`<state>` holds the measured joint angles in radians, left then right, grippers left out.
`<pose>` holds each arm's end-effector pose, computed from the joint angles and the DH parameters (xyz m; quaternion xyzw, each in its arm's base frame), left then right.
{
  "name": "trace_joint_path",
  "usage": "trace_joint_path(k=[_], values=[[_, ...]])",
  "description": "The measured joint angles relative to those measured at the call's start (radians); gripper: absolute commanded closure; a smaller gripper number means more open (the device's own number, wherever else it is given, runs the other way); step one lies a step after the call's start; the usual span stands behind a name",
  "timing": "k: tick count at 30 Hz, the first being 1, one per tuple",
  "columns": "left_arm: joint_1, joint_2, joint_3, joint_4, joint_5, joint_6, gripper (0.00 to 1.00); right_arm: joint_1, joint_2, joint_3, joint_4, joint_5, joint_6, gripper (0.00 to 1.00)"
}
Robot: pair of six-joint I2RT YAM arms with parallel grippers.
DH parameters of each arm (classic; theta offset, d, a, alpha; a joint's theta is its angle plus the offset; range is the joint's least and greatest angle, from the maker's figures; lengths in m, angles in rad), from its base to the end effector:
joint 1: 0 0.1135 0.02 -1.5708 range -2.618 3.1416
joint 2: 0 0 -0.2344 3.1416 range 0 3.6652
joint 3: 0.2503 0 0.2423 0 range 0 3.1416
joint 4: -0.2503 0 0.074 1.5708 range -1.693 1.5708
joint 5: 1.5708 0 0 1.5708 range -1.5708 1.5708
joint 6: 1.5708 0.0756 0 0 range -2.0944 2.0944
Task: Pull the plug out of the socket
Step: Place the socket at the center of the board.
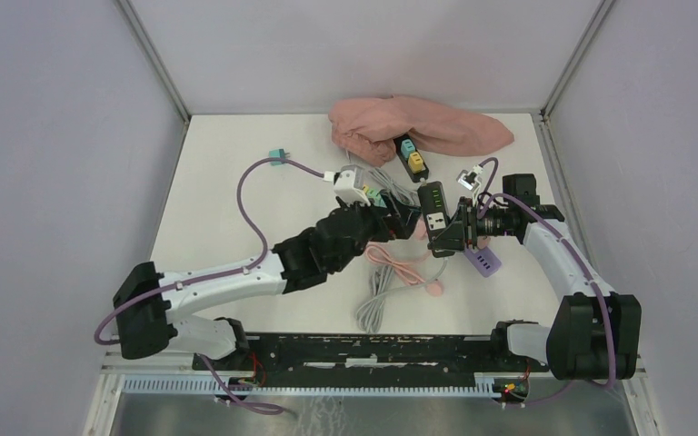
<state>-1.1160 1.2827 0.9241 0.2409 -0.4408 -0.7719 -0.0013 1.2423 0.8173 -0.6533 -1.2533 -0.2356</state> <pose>0.1764 -0.2874 0.2953 -0.0182 0.7435 -0.4291 0.5126 0.2292 0.0715 0.2072 -0.2338 0.7635 0.5414 0.2633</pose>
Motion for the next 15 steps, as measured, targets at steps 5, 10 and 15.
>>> trace_joint_path(k=[5, 10, 15], values=[[-0.045, 0.131, 0.129, -0.147, -0.135, -0.047, 0.01, 0.000, 0.000, 0.000, 0.000, 0.000, -0.001, 1.00], [-0.061, 0.222, 0.222, -0.207, -0.169, -0.050, 0.01, 0.000, 0.001, 0.000, 0.000, 0.001, -0.001, 1.00], [-0.064, 0.277, 0.288, -0.238, -0.185, -0.069, 0.01, 0.000, 0.001, 0.000, 0.000, 0.000, -0.001, 1.00]])
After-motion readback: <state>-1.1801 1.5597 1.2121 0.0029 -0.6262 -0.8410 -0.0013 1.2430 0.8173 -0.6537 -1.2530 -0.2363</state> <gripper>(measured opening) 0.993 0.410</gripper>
